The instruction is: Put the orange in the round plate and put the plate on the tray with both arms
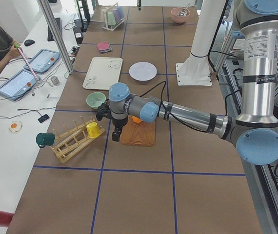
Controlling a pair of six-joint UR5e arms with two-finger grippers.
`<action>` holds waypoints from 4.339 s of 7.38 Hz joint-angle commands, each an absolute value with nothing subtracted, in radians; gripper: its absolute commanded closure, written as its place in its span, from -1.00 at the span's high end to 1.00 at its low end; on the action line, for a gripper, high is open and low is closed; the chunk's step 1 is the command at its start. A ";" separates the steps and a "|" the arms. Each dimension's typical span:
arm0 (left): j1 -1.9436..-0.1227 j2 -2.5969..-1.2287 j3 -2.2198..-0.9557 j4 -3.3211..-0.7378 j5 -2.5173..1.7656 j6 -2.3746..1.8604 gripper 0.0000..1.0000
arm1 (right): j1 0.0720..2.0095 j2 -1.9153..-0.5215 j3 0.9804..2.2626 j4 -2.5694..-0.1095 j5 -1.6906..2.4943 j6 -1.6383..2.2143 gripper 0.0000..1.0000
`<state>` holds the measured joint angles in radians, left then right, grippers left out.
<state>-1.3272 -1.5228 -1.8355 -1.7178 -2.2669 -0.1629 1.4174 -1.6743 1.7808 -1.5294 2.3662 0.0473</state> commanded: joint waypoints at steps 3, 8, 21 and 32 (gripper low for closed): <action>-1.338 -1.523 -1.801 -1.750 -2.237 -0.055 0.99 | 1.417 -1.675 1.779 -1.529 2.368 0.054 1.00; -1.338 -1.519 -1.798 -1.750 -2.238 -0.058 0.99 | 1.417 -1.686 1.805 -1.528 2.395 0.058 1.00; -1.198 -1.525 -1.833 -1.873 -2.341 -0.228 0.99 | 1.367 -1.677 1.752 -1.339 2.439 0.069 1.00; -0.736 -1.568 -1.925 -1.859 -1.944 -0.682 0.99 | 1.345 -1.657 1.724 -1.338 2.434 0.071 1.00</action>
